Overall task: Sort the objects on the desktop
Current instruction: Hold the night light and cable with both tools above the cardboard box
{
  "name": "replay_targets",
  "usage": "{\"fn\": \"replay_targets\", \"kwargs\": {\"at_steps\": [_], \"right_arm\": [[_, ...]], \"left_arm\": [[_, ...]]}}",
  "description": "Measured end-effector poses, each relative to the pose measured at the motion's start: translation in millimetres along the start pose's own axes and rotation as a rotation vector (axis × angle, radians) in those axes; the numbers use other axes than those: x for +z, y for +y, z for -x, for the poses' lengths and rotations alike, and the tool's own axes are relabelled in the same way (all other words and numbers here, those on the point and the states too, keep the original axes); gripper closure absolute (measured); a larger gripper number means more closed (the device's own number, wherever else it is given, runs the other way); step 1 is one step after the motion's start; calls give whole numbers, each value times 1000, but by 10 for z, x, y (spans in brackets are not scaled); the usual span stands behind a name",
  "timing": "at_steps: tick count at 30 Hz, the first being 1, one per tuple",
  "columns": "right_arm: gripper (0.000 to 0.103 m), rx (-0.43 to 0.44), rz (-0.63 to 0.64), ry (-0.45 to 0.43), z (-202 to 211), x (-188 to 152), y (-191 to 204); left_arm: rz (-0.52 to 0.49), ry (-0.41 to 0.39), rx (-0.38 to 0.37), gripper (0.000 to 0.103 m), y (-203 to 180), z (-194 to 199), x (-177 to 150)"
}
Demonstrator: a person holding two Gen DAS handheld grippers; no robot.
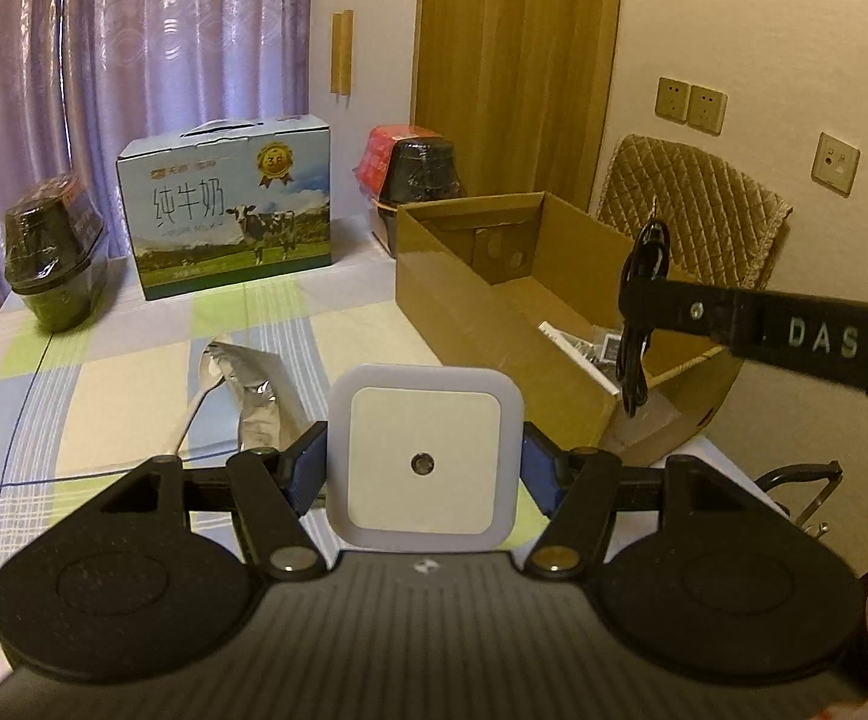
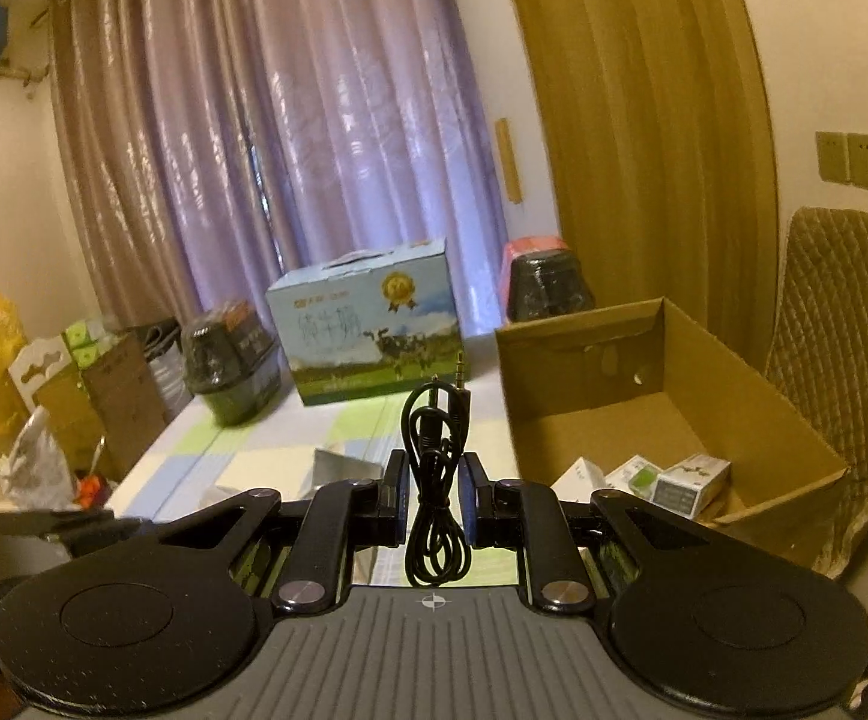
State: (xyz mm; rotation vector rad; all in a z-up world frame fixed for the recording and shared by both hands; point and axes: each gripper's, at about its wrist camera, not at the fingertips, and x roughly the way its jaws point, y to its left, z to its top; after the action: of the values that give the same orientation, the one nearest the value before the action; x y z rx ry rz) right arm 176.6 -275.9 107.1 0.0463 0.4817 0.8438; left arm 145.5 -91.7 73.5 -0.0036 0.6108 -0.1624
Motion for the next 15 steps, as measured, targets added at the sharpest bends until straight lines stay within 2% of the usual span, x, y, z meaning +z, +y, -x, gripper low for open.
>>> {"fn": "replay_targets", "kwargs": {"at_steps": [6, 15], "right_arm": [[89, -48, 23, -45, 64, 224, -199], [89, -131, 42, -50, 82, 433, -688]], "left_arm": [[4, -28, -26, 42, -121, -45, 140], [2, -74, -114, 42, -490, -278, 491]]}}
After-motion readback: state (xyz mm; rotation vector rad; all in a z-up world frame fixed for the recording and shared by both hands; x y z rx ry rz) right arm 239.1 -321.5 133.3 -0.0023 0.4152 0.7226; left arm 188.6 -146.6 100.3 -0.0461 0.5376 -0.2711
